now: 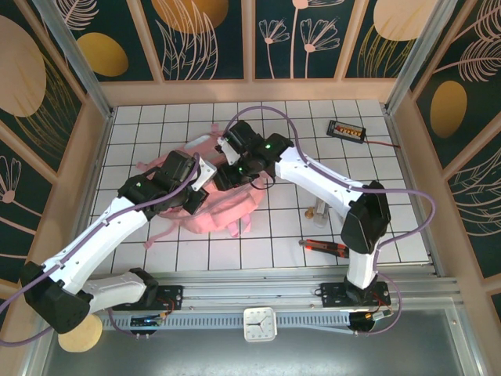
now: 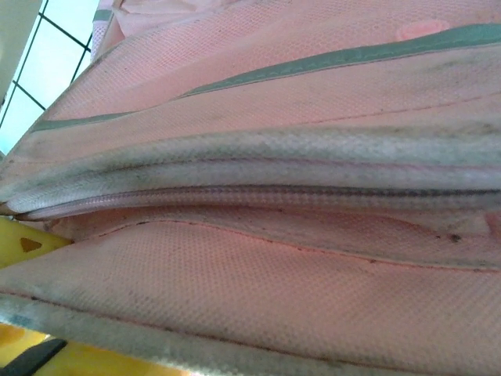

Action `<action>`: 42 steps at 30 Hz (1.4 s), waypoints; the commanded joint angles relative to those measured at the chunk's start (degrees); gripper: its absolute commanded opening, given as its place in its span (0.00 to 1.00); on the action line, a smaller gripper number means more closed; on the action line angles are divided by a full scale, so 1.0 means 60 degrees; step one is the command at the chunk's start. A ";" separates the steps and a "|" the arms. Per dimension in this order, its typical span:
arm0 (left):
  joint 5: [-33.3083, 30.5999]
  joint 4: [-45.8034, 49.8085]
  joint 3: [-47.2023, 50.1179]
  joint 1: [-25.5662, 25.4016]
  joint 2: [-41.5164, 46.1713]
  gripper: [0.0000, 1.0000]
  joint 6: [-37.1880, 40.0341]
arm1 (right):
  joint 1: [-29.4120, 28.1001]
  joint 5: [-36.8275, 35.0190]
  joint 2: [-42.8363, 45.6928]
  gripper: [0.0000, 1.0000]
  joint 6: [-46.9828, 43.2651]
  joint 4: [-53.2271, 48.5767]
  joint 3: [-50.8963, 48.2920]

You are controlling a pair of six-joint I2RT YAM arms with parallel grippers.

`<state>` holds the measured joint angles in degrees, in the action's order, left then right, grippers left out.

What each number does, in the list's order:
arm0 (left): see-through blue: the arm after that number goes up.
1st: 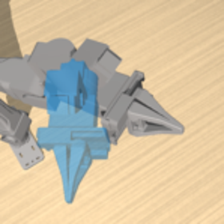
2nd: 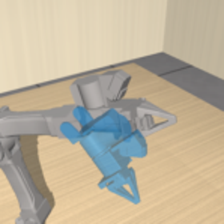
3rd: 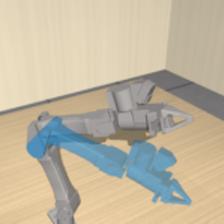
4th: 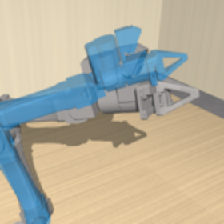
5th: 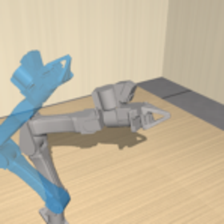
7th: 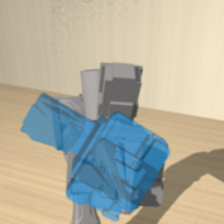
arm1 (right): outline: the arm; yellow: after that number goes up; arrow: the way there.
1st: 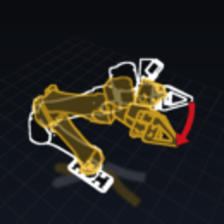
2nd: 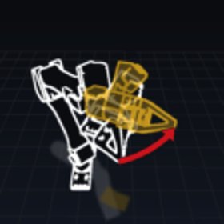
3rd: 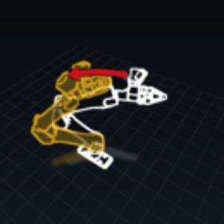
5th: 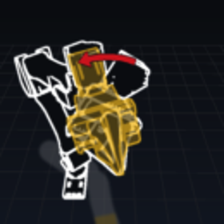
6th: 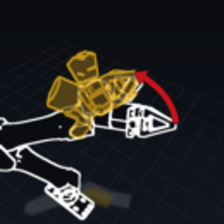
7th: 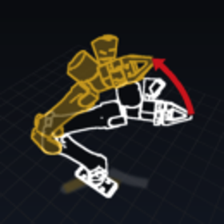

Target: Pack books, pencil case, and school supplies into a backpack

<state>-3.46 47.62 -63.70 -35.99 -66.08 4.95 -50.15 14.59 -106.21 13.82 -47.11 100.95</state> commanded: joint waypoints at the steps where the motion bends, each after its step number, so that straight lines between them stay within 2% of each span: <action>1: 0.0486 -0.0663 -0.0707 -0.0090 0.0189 0.00 0.0013 | -0.0050 -0.0381 -0.0216 0.28 -0.0209 0.0367 0.0396; 3: 0.0357 -0.0620 -0.0692 -0.0075 0.0216 0.00 -0.0004 | -0.0051 -0.0341 -0.0023 0.13 -0.0220 0.0396 0.0201; 6: 0.0075 -0.0518 -0.0633 -0.0080 0.0218 0.00 -0.0032 | -0.0025 -0.0504 0.0422 0.00 -0.0293 0.0425 -0.0286; 11: -0.0361 -0.0385 -0.0467 -0.0089 0.0352 0.00 -0.0046 | 0.0591 -0.0566 0.1268 0.00 -0.0503 0.0413 -0.1502; 18: -0.0647 -0.0174 -0.0241 -0.0083 0.0552 0.00 0.0050 | 0.2258 -0.0491 0.1510 0.00 -0.1205 0.0455 -0.2130; 20: -0.0474 -0.0156 -0.0256 -0.0086 0.0638 0.00 0.0027 | 0.2428 0.0450 0.1302 0.00 -0.1347 0.0425 -0.1737; 23: -0.0236 -0.0143 -0.0364 -0.0072 0.0648 0.00 0.0008 | 0.1727 0.1294 0.1330 0.41 -0.1451 0.0957 -0.1365; 24: -0.0120 -0.0143 -0.0436 -0.0067 0.0597 0.00 0.0007 | 0.1413 0.1363 0.1312 0.49 -0.1469 0.1061 -0.1254; 29: 0.0585 0.0021 -0.0925 -0.0079 0.0196 0.00 0.0121 | 0.0517 0.1511 0.0795 0.50 -0.1372 0.1342 -0.0799; 42: 0.1264 0.0179 -0.1375 -0.0077 -0.0104 0.00 0.0215 | 0.0401 0.1170 -0.0427 0.51 -0.1612 0.0983 0.0552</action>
<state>-1.93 51.81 -67.70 -35.64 -67.72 4.99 -47.72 22.83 -106.61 5.78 -44.03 101.75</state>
